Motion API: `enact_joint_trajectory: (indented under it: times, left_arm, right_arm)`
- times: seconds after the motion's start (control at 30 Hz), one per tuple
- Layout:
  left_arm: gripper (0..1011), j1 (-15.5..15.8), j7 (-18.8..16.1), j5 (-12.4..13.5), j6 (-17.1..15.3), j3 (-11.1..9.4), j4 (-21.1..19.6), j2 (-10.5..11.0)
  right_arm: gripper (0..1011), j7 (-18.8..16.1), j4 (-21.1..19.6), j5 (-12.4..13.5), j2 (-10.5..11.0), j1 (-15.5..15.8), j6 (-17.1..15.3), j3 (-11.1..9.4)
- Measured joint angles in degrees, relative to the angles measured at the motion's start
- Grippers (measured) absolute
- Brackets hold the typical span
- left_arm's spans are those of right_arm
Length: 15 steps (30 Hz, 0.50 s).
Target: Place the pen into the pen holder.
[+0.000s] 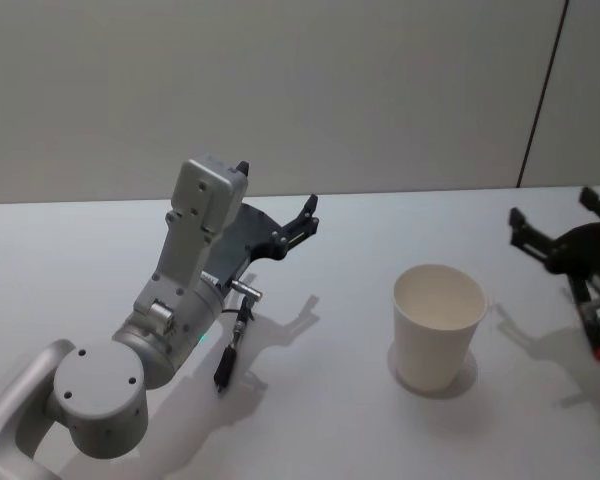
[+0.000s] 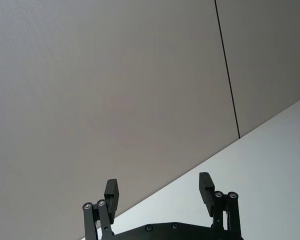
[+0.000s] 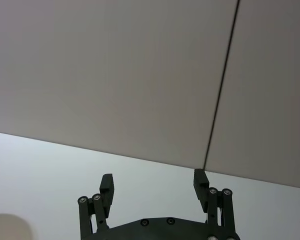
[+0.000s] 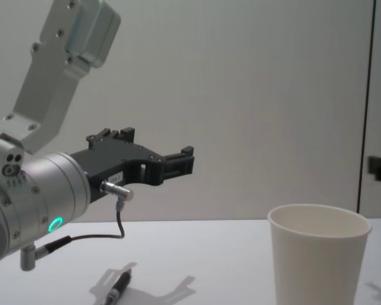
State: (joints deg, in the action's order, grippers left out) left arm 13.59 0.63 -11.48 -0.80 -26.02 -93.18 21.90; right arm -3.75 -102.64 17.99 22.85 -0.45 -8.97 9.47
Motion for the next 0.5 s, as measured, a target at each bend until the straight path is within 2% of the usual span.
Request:
enact_joint_trajectory:
  times: [0.37, 0.5]
  left_arm:
    - [1001, 0.0, 0.0, 0.0, 0.0, 0.0, 0.0, 0.0]
    - [1001, 0.0, 0.0, 0.0, 0.0, 0.0, 0.0, 0.0]
  right_arm:
    - [1001, 0.2, -0.4, 6.1, 4.9, -2.8, -10.7, -5.1]
    - [1001, 0.3, 0.3, 8.6, 6.4, -4.6, -16.2, -6.8]
